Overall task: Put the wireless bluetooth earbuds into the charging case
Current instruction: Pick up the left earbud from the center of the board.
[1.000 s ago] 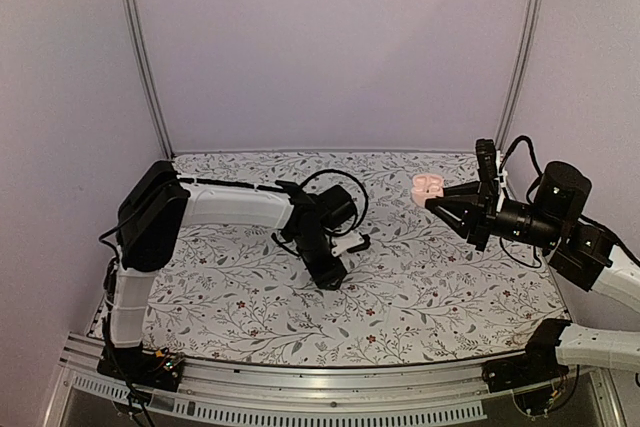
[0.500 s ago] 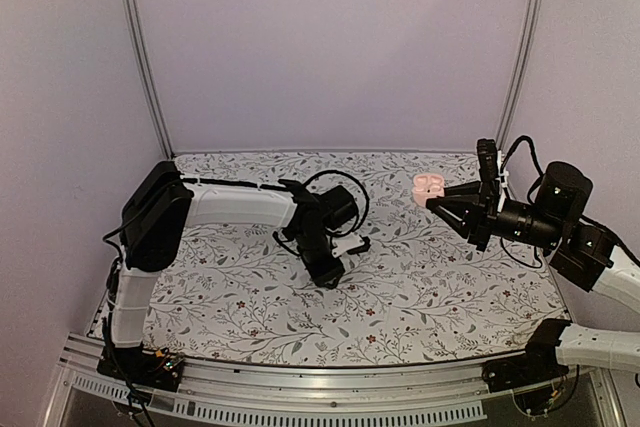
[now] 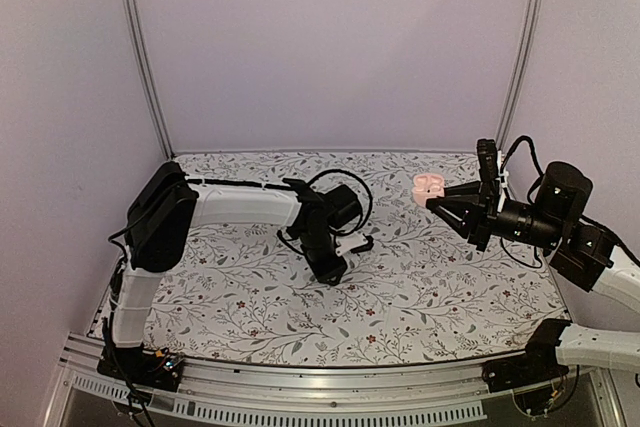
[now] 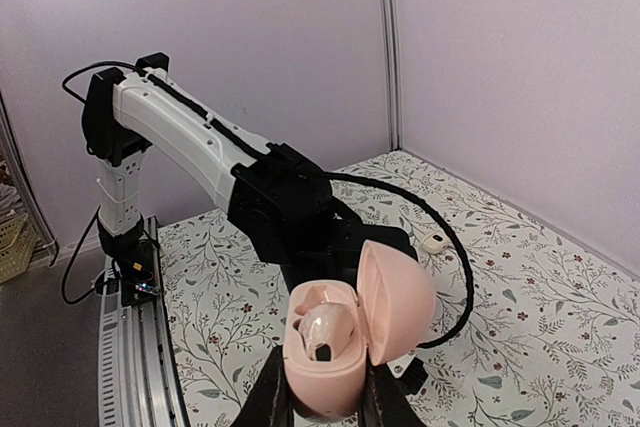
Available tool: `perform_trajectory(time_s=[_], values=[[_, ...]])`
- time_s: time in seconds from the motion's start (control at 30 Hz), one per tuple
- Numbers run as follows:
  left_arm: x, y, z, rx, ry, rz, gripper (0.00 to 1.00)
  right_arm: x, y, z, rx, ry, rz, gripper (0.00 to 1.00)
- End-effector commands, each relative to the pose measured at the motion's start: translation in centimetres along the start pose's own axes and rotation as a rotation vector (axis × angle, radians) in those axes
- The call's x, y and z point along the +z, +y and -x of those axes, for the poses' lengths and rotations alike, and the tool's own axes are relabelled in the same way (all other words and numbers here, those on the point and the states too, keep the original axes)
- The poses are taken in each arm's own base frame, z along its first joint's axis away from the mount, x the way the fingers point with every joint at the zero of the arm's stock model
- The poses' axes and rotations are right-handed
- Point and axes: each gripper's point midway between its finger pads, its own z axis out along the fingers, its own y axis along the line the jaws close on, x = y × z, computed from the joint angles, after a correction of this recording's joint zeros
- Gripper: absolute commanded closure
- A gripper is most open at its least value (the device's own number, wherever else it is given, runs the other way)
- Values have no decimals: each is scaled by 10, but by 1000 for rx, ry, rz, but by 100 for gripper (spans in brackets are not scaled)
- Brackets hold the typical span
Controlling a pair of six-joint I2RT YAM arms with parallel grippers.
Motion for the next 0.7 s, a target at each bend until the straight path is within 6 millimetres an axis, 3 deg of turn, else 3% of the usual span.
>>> perform_trajectory(time_s=[0.0, 0.33, 0.67], values=[[7, -6, -1, 8, 24, -16, 70, -2, -4, 2, -13, -9, -22, 100], [12, -11, -2, 12, 40, -14, 80, -4, -3, 4, -18, -14, -24, 100], [0, -7, 5, -8, -35, 16, 88, -1, -3, 2, -10, -9, -17, 100]])
